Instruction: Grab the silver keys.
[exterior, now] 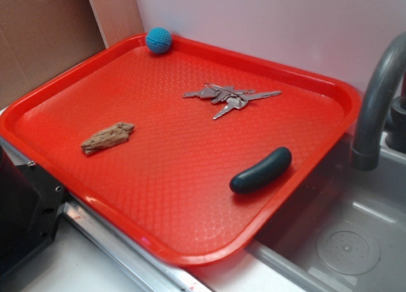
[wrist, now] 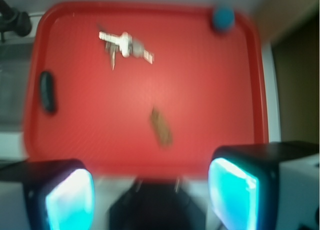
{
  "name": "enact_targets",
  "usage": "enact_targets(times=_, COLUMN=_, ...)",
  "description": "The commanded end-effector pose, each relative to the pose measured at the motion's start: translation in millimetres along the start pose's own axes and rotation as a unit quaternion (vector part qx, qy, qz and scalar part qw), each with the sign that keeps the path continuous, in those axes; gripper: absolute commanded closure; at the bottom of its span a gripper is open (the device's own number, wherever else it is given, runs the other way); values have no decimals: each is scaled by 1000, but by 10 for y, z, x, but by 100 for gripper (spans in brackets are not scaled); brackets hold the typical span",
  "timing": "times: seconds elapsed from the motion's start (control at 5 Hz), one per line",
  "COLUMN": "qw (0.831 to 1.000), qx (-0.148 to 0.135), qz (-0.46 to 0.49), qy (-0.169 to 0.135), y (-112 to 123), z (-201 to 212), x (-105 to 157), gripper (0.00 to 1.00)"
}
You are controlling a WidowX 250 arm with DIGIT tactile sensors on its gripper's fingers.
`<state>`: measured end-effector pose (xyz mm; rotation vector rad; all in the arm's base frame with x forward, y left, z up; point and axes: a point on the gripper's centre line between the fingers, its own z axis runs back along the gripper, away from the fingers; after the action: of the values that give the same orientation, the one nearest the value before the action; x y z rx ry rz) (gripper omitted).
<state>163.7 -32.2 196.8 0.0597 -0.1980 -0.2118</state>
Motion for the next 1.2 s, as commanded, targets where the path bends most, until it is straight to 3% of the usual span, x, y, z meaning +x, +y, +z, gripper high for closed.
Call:
enact_targets(times=0.0, qw=979, qx=1, qz=-180, qy=-96, y=-51, z=-305, x=337, gripper=0)
enact_targets(times=0.2, qw=953, qx=8, qz=-281, qy=-118, y=71, z=-742, x=246, gripper=0)
enact_targets(times=0.4, qw=946, qx=2, qz=-306, qy=-110, y=83, z=-952, x=341, gripper=0)
enact_targets(times=1.0, qw=946, qx=2, qz=-306, qy=-110, y=83, z=-952, x=341, gripper=0)
